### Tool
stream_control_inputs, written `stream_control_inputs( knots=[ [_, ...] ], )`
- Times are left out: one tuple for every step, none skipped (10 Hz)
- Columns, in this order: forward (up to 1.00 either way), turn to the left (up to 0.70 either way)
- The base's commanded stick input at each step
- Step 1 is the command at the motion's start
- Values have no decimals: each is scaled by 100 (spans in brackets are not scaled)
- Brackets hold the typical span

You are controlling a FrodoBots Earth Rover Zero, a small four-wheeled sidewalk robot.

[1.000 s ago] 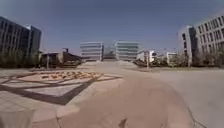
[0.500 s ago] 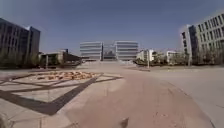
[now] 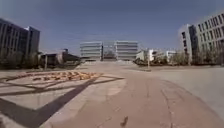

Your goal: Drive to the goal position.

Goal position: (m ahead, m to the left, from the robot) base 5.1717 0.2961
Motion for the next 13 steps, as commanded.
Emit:
stream_control_inputs(
  knots=[
    [70, 2],
    [70, 2],
    [70, 2],
    [70, 2],
    [70, 2],
    [70, 2],
    [70, 2],
    [70, 2],
    [70, 2],
    [70, 2],
    [70, 2],
    [70, 2],
    [70, 2]
  ],
)
